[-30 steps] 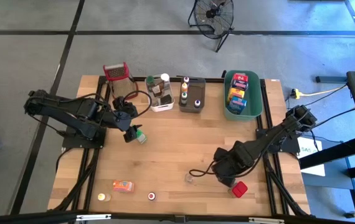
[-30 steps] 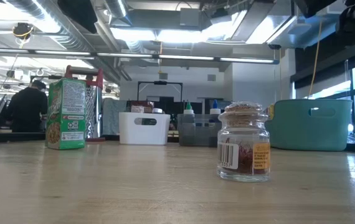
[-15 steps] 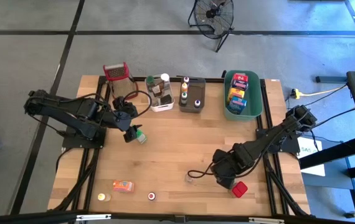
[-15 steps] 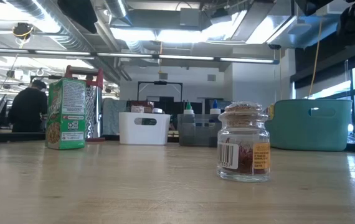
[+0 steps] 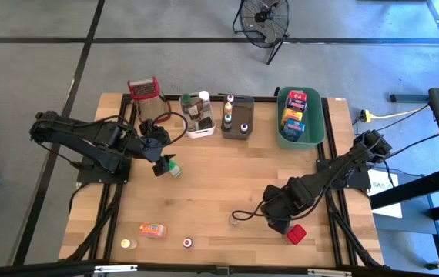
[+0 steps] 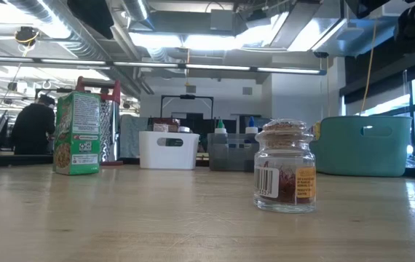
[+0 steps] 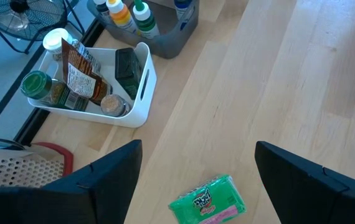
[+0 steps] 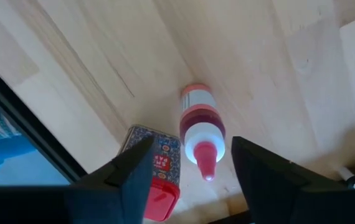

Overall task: Pick & Place Kitchen Items
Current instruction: Put the pink coloring bottle into the black transparent bin

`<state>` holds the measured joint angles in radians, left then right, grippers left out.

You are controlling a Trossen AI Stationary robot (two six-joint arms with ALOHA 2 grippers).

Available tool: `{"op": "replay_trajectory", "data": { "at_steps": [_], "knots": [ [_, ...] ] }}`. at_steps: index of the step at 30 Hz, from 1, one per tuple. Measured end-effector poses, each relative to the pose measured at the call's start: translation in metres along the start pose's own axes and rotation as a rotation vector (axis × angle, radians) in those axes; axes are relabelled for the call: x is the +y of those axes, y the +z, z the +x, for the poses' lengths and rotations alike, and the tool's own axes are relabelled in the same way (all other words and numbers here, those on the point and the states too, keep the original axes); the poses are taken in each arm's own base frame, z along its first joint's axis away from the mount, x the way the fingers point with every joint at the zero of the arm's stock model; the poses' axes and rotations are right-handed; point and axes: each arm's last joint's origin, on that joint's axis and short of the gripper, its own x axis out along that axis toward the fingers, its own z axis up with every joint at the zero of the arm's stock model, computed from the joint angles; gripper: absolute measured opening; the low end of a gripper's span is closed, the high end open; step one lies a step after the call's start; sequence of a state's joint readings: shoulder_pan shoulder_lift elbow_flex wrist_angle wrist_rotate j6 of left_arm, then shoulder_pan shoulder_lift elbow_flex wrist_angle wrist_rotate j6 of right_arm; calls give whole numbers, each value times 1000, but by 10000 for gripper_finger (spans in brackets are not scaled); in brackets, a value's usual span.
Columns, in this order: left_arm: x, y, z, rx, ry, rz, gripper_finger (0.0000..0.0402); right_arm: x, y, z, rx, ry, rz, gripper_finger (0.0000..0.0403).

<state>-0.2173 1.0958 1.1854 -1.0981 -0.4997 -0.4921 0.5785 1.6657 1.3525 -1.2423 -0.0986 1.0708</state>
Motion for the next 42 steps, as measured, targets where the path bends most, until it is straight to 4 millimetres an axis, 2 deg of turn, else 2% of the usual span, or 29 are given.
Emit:
{"op": "replay_trajectory", "data": {
  "at_steps": [5,8,17,24,42],
  "knots": [
    [0,0,0,0,0,0,308,-2,-1,0,4,-29,28,269],
    [0,0,0,0,0,0,308,-4,-3,0,-14,-65,19,286],
    [0,0,0,0,0,0,308,6,-15,2,-27,-42,-63,287],
    [0,0,0,0,0,0,308,8,-17,3,-55,-40,-85,287],
    [0,0,0,0,0,0,308,-11,-16,63,-20,-57,-88,286]
  ]
}}
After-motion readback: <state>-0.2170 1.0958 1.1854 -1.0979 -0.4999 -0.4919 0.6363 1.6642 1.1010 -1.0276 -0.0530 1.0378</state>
